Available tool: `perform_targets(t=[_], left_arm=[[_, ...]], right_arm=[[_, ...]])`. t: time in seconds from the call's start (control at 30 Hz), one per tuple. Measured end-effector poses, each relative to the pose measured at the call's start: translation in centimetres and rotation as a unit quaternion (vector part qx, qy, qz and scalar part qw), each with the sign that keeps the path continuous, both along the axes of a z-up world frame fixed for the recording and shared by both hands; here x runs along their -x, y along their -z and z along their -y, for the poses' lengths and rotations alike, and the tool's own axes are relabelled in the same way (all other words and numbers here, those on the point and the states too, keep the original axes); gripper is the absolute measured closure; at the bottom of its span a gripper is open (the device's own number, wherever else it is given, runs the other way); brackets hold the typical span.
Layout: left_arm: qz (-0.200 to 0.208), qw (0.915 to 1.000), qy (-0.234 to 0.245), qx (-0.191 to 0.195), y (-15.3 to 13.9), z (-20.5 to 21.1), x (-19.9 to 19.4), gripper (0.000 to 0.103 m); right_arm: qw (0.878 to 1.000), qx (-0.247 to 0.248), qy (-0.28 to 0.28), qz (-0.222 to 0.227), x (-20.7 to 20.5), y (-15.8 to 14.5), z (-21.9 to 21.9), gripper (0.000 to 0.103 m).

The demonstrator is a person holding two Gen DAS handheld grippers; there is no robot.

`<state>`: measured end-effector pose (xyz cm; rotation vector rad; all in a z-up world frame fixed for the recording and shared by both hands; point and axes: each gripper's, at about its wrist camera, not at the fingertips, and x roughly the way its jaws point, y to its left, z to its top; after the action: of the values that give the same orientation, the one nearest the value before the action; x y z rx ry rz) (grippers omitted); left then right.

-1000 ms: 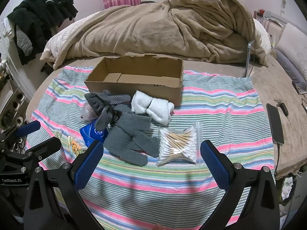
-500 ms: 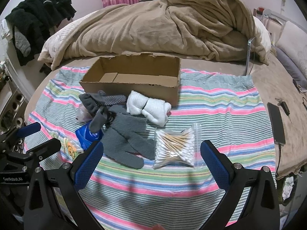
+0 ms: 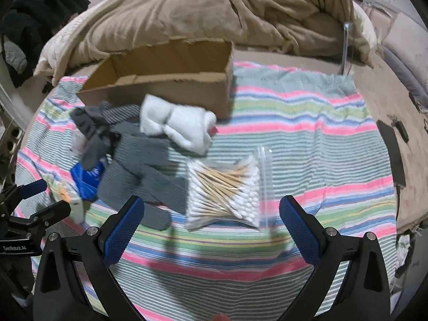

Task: Organize objects
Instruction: 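Grasp the cartoon tissue pack with left tool while right tool grasps cotton swab bag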

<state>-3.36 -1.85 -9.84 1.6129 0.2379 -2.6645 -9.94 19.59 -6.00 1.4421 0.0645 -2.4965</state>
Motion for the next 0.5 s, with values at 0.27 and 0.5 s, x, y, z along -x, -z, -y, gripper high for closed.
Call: perform_targets(t=[0.27,0.5], left_arm=[[0.038,0.9992,-0.008,0.013,3.4,1.0,0.1,0.001],[0.038,0.9990,0.007,0.021,4.8,0.7,0.4,0.017]], right_arm=[[1.000,-0.011,0.006,0.026,1.5,2.5,-0.4,0.004],[0.999,-0.017,0.008,0.037,2.6,3.9,-0.5,0.006]])
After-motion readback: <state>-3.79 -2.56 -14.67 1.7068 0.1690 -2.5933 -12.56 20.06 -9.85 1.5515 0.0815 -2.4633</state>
